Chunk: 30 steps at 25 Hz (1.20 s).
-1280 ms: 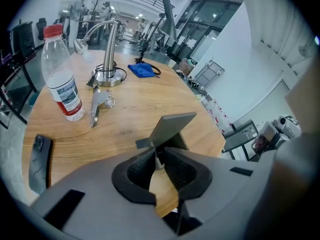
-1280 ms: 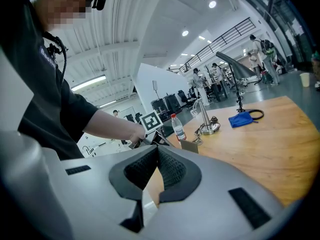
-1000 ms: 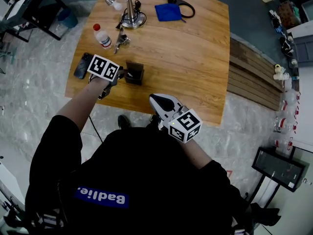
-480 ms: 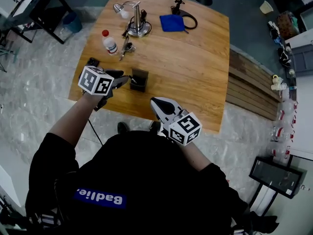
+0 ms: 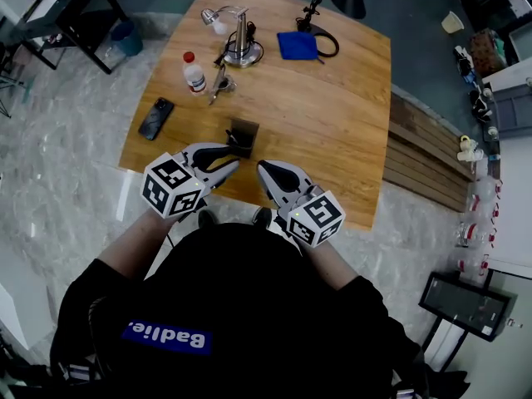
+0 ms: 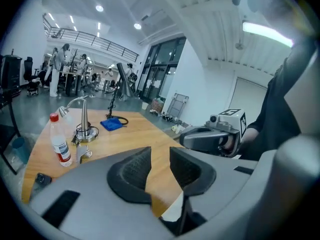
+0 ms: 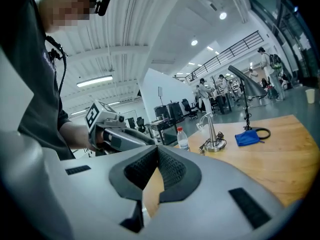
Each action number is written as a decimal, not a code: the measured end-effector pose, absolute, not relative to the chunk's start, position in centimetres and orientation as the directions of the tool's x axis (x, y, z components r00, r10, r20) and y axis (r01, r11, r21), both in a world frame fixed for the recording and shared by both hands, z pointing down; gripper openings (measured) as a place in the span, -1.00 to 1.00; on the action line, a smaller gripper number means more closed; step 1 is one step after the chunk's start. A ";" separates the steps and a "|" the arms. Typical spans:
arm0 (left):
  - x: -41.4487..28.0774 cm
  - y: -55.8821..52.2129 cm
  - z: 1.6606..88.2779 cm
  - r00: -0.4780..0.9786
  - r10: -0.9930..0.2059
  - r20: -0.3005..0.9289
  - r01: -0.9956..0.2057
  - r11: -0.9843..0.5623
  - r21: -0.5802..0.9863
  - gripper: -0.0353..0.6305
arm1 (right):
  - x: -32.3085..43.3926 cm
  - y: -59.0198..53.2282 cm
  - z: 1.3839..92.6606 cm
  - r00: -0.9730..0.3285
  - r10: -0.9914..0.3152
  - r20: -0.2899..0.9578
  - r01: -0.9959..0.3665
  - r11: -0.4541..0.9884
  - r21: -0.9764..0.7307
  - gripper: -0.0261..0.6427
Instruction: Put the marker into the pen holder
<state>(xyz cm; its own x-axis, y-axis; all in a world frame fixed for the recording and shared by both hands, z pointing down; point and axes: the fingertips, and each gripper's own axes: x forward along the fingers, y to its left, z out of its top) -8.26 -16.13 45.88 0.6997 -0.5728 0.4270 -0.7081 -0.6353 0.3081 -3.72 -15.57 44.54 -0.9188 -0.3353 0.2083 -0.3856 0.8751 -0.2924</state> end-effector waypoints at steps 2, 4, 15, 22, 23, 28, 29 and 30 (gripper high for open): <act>-7.9 -15.4 45.1 0.701 -0.619 0.355 -0.711 -0.646 0.278 -0.53 | -4.1 -15.4 44.3 -0.918 -0.342 0.198 -0.387 0.880 -0.275 -0.90; -7.9 -14.6 44.7 0.697 -0.652 0.299 -0.717 -0.650 0.252 -0.54 | -4.5 -15.2 44.2 -0.918 -0.345 0.197 -0.388 0.883 -0.263 -0.90; -7.1 -12.4 43.9 0.695 -0.694 0.187 -0.717 -0.688 0.114 -0.87 | -5.6 -13.9 45.6 -0.916 -0.327 0.233 -0.381 0.890 -0.249 -0.91; -7.7 -12.6 43.6 0.680 -0.714 0.167 -0.732 -0.670 0.123 -0.87 | -5.6 -13.7 45.1 -0.918 -0.332 0.216 -0.381 0.889 -0.255 -0.91; -7.8 -12.6 43.6 0.680 -0.714 0.164 -0.733 -0.669 0.125 -0.87 | -5.5 -13.8 45.1 -0.918 -0.334 0.215 -0.383 0.888 -0.255 -0.91; -7.8 -12.8 43.9 0.680 -0.715 0.163 -0.733 -0.666 0.138 -0.87 | -5.4 -13.8 45.3 -0.916 -0.334 0.222 -0.385 0.886 -0.258 -0.91; -7.8 -12.8 43.9 0.680 -0.714 0.164 -0.733 -0.666 0.139 -0.87 | -5.4 -13.9 45.3 -0.916 -0.334 0.224 -0.386 0.886 -0.258 -0.91; -7.8 -12.9 44.0 0.681 -0.713 0.166 -0.732 -0.667 0.140 -0.87 | -5.3 -13.9 45.3 -0.915 -0.335 0.225 -0.387 0.885 -0.258 -0.91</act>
